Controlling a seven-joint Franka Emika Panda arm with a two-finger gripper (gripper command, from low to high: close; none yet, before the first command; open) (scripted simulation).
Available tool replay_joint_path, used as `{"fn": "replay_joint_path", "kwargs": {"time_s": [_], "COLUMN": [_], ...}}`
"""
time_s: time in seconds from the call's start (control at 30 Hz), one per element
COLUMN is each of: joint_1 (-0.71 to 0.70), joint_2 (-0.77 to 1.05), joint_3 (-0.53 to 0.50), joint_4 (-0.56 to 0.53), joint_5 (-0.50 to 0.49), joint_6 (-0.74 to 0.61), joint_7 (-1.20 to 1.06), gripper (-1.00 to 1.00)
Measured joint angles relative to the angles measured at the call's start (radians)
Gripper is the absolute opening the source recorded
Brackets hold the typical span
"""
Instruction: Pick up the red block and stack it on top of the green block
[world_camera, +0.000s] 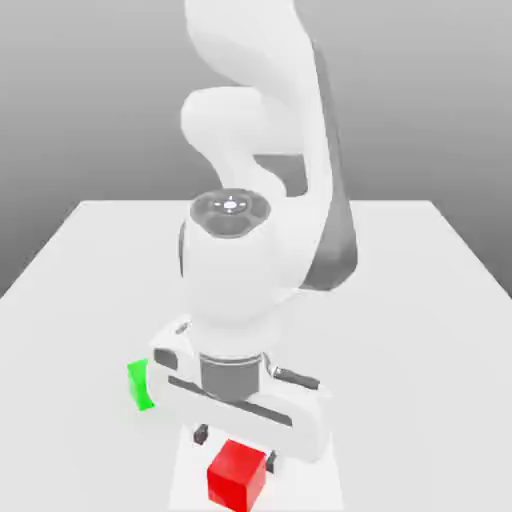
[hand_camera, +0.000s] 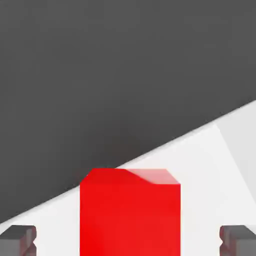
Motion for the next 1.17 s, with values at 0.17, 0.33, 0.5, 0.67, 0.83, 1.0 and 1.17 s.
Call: {"fn": "replay_joint_path", "kwargs": {"time_s": [0.17,0.33,0.5,0.67,0.83,1.0,1.17], "joint_1": [0.0,-0.007,-0.051,-0.196,-0.288,-0.287,-0.275], "joint_2": [0.0,-0.084,-0.261,-0.442,-0.585,-0.437,-0.367], "joint_3": [0.0,0.01,-0.034,-0.09,-0.137,-0.146,-0.14], "joint_4": [0.0,-0.013,-0.119,-0.292,-0.448,-0.458,-0.456], "joint_5": [-0.001,0.011,0.028,0.017,0.0,0.027,0.055], "joint_6": [0.001,-0.07,-0.142,-0.149,-0.136,0.022,0.09], "joint_7": [0.001,-0.007,0.022,0.108,0.19,0.179,0.16], "gripper": [-1.0,-1.0,-1.0,-1.0,-1.0,-1.0,1.0]}}
